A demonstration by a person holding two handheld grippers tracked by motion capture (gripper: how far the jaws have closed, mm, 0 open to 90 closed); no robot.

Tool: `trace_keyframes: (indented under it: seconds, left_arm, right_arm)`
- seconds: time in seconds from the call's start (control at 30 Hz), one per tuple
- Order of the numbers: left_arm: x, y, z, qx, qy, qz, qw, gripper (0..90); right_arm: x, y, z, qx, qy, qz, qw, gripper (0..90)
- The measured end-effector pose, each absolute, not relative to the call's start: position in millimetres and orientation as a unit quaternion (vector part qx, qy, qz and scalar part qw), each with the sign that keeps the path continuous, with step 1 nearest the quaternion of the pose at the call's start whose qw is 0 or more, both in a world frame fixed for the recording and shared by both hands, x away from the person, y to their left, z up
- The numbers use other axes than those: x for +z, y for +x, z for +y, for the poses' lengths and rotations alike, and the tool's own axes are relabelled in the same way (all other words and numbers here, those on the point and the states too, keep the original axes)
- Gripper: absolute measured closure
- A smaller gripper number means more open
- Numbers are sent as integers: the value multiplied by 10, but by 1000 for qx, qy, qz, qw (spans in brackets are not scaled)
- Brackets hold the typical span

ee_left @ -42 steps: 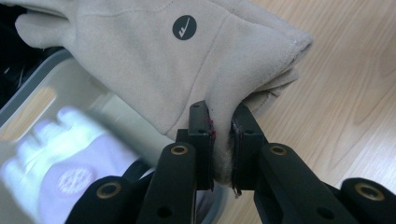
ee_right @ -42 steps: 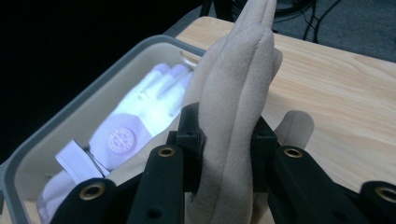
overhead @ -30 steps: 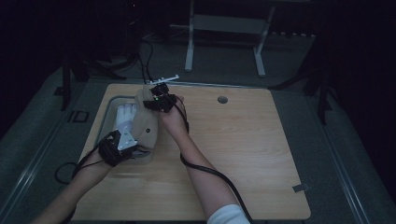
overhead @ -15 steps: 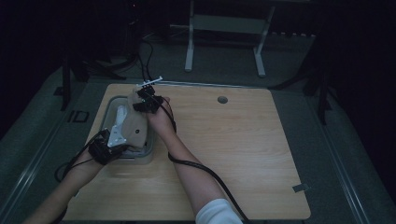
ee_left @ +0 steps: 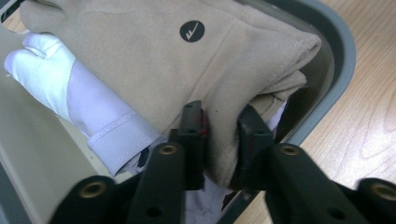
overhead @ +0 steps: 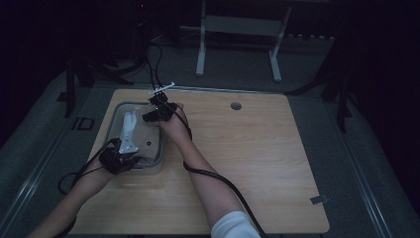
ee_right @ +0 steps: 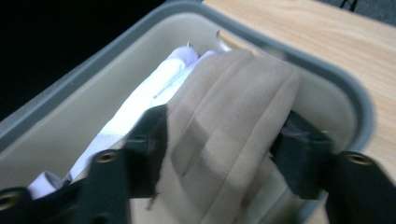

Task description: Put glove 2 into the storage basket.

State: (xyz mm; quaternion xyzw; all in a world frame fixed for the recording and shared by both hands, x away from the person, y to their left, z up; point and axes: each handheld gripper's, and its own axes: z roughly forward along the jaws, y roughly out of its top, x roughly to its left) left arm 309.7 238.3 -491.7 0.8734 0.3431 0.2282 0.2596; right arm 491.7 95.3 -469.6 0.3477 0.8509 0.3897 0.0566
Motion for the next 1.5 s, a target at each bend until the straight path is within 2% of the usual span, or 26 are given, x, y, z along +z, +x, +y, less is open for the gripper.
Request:
trace_keyframes:
  seconds: [0.07, 0.1, 0.17, 0.27, 0.33, 0.37, 0.47, 0.8, 1.5]
  left_arm:
    - [-4870, 3084, 2401, 230, 867, 352, 266, 604]
    - [-4846, 3069, 2403, 234, 862, 358, 271, 528]
    - [-4803, 3044, 2413, 233, 857, 365, 281, 438]
    - [-4748, 3009, 2429, 235, 844, 380, 296, 328]
    - [-4719, 2992, 2440, 225, 838, 384, 315, 201]
    - [-4704, 2985, 2441, 224, 836, 385, 320, 186]
    - [-4668, 2955, 2419, 233, 831, 385, 328, 161]
    - [-4638, 2870, 2254, 217, 820, 377, 371, 161]
    - [-4670, 2818, 1859, 191, 828, 344, 399, 161]
  right_arm:
    - [-4654, 4909, 898, 396, 341, 851, 50, 283]
    - [-4638, 4899, 871, 396, 337, 853, 46, 255]
    - [-4605, 4872, 809, 405, 331, 851, 41, 211]
    - [-4569, 4838, 708, 419, 331, 845, 41, 197]
    - [-4559, 4811, 654, 422, 326, 845, 41, 178]
    - [-4555, 4797, 629, 424, 324, 845, 40, 176]
    - [-4553, 4742, 573, 431, 314, 845, 43, 176]
    - [-4593, 4515, 434, 434, 284, 854, 40, 168]
    - [-4668, 4204, -2, 427, 259, 865, 45, 167]
